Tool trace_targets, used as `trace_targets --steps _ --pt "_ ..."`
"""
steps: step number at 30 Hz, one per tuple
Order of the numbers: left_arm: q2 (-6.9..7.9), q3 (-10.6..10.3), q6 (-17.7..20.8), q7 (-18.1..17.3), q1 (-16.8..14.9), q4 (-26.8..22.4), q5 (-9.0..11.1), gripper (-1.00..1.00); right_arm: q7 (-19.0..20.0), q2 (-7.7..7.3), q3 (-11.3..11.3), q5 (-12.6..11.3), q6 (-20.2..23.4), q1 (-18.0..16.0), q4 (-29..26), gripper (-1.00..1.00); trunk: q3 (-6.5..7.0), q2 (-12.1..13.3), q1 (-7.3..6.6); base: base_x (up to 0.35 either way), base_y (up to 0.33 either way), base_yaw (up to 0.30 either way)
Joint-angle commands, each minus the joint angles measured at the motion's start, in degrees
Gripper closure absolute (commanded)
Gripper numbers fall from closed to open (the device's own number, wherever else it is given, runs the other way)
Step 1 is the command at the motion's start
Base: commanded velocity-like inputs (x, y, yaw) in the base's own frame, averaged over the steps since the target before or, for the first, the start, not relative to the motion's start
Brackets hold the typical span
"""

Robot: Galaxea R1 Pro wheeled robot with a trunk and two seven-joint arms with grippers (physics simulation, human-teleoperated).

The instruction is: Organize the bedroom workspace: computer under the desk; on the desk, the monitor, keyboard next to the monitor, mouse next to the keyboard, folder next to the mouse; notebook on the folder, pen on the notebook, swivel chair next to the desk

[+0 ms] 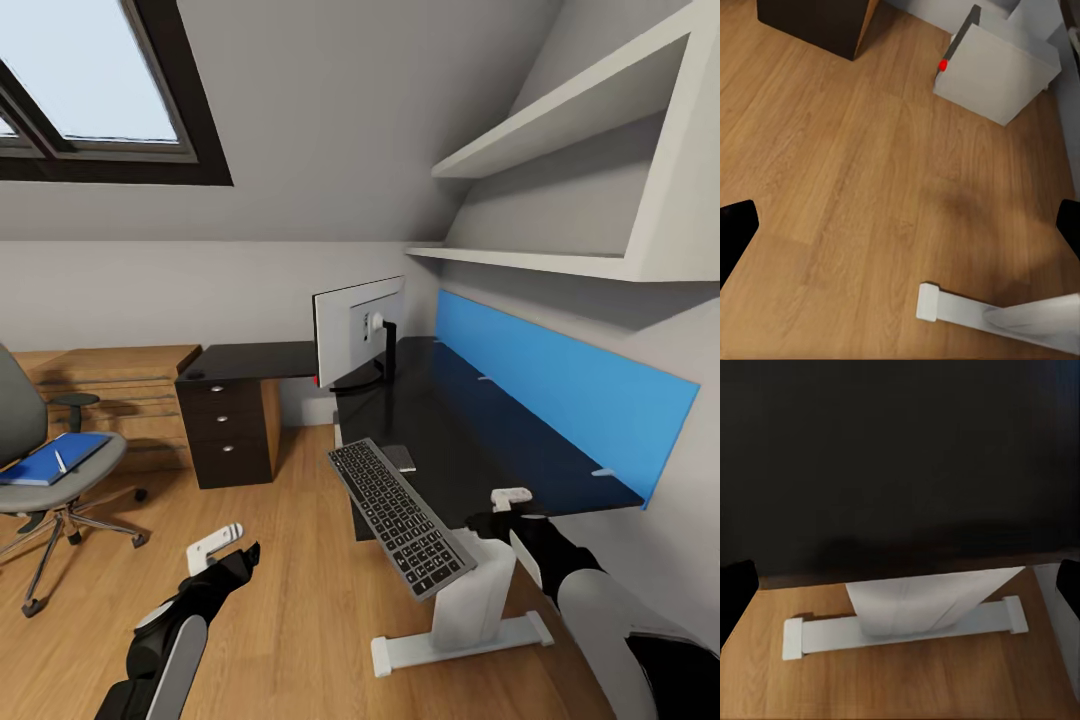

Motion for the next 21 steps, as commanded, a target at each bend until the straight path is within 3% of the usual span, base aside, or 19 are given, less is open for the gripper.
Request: trace_targets --steps 1,5,7,10,15,21 --pt "-0.02 -0.04 0.2 0.41 -0.04 0.09 0.6 -1.0 0.47 -0.01 -0.69 0.61 0.14 0.0 -0.58 -1.0 -0.07 -0.04 0.0 0.0 0.0 0.0" --pt "0.0 -0.44 0.15 0.41 -0.04 0.81 0.54 -1.0 0.56 -0.4 -1.7 0.47 -0.98 0.23 -3.56 -1.0 -0.07 -0.04 0.0 0.0 0.0 0.0" --pt "0.0 -0.58 0.11 0.41 -0.04 1.08 0.52 -1.0 0.57 -0.5 -2.1 -0.57 -1.26 1.13 -8.19 -1.0 -0.07 -0.04 0.0 0.0 0.0 0.0" --pt "0.0 -0.63 0.1 0.41 -0.04 1.17 0.52 -1.0 0.49 -0.52 -2.25 -4.19 0.14 4.84 -16.1 -1.0 -0.07 -0.04 0.0 0.0 0.0 0.0" --pt "0.0 -0.66 0.1 0.41 -0.04 1.2 0.51 -1.0 0.38 -0.36 -2.29 -6.97 7.43 11.6 -30.61 -1.0 -0.07 -0.04 0.0 -0.001 0.0 0.0" --pt "0.0 -0.72 0.12 0.41 -0.04 1.27 0.51 -1.0 0.32 0.19 -2.3 -7.96 14.37 16.47 -41.19 -1.0 -0.07 -0.04 0.0 -0.131 0.0 0.0"
